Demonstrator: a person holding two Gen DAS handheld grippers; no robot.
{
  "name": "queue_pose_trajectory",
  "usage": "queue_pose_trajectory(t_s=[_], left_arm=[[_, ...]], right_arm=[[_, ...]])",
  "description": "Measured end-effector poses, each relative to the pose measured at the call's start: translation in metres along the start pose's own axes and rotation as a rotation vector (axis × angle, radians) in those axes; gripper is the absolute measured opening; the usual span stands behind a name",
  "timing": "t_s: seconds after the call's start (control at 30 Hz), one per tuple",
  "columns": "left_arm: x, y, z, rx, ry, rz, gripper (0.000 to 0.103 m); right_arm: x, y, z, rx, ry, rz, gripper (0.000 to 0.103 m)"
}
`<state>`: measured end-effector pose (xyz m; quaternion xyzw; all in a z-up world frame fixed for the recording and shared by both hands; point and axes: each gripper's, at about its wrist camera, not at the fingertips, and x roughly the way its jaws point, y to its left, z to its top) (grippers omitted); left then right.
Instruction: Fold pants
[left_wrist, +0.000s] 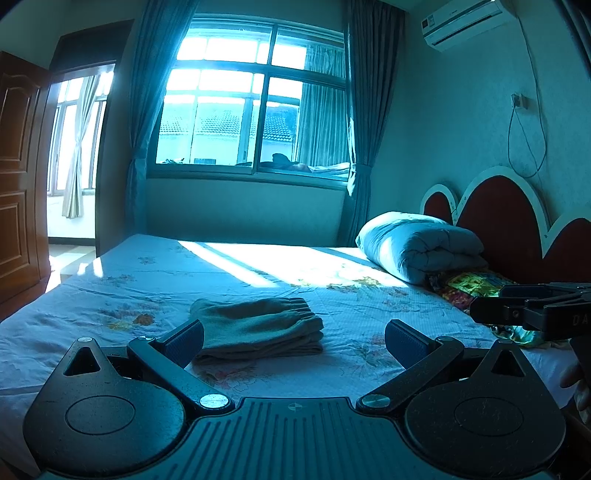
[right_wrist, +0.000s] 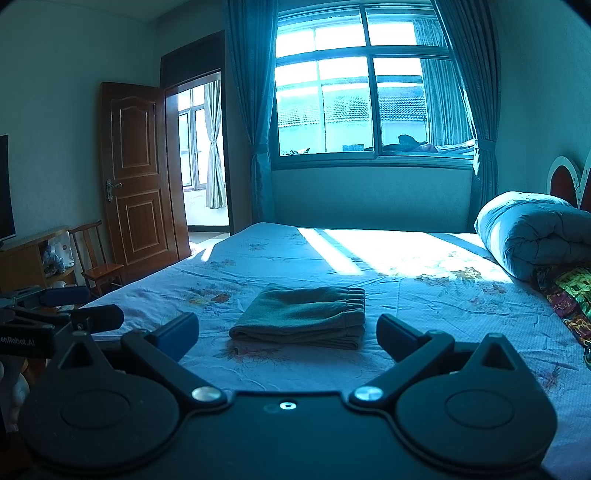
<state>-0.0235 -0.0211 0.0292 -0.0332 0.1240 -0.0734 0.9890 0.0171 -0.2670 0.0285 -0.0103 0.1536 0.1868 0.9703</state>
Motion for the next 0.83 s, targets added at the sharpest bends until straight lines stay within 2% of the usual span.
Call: queue_pose_trajectory(t_s=[0.4, 0.83], left_arm=[[0.0016, -0.0038, -0.0030, 0.025, 0.017, -0.005, 0.103], [0.0049, 0.0027, -0.0014, -0.013, 0.015, -0.017, 0.103]], right_arm=[[0.0009, -0.0035, -0.0023, -0.018, 0.005, -0.007, 0.097], [0.0029, -0.0069, -0.0042, -0.025, 0.011, -0.006, 0.097]])
